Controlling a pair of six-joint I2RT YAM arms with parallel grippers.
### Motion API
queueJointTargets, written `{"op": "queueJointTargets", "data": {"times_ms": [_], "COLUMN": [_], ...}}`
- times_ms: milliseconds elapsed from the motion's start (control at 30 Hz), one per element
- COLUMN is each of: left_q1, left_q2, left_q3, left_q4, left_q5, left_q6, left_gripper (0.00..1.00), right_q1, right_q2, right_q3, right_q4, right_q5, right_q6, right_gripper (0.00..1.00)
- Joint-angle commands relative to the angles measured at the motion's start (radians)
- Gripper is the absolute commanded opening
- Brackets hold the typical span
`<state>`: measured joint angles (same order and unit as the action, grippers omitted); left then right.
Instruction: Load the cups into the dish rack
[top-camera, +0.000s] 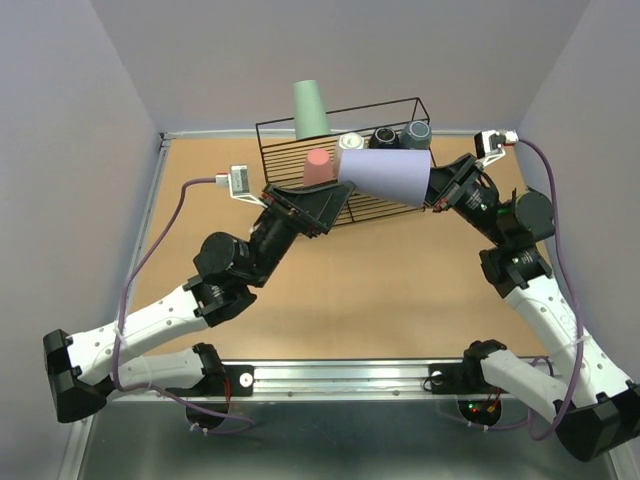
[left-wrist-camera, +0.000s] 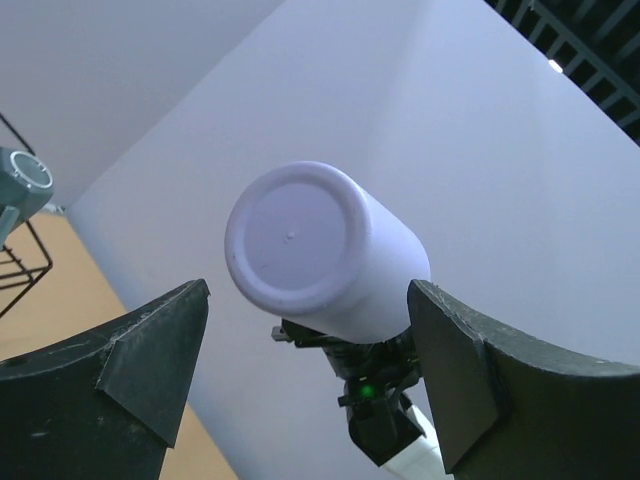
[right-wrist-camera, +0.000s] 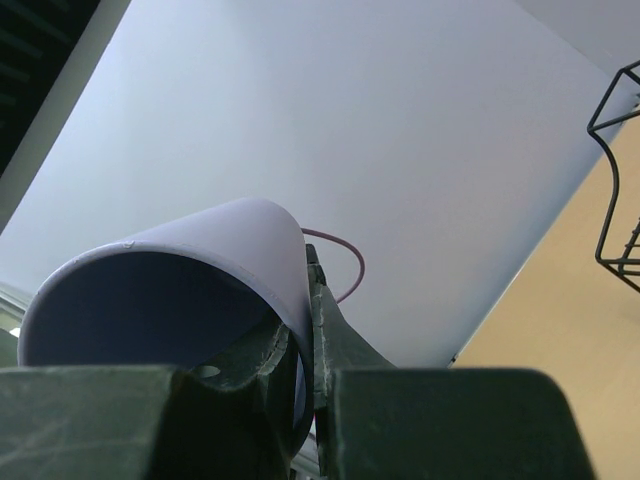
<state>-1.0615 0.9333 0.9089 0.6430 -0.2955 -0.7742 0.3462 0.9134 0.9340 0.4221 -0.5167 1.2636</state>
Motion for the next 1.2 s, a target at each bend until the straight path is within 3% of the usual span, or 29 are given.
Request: {"op": "queueJointTargets", "data": {"times_ms": [0, 400, 867, 967, 1100, 1167], "left_q1": [-0.006, 0.017, 0.074, 0.075, 0.077, 0.077], "left_q2": [0.044, 0.124, 0.150, 0.157, 0.167, 0.171], "left_q3": [0.019, 0.059, 0.067, 0.065, 0.070, 0.070], "left_q4": [0.193, 0.343, 0.428, 0.443, 0.446, 0.449], "left_q5": [0.035, 0.059, 0.094, 0.099, 0.113, 0.121], "left_q6": [0.070, 0.095, 0.021, 0.012, 0.003, -0.003], "left_gripper": [0.94, 0.97, 0.96, 0.91, 0.76, 0.75], "right_q1": [-0.003, 0.063, 0.112, 0.125, 0.145, 0.163], "right_q2": [0.010, 0.070, 0.117, 0.128, 0.148, 0.163], "right_q3": [-0.008, -0.023, -0.049, -0.049, -0.041, -0.029], "right_q4": [0.110, 0.222, 0.297, 0.305, 0.323, 0.330], "right_q5": [-0.022, 0.004, 0.029, 0.032, 0.034, 0.035], "right_q6": [0.034, 0.082, 0.117, 0.118, 0.128, 0.123], "right_gripper": [0.00, 0.00, 0.00, 0.00, 0.00, 0.00]}}
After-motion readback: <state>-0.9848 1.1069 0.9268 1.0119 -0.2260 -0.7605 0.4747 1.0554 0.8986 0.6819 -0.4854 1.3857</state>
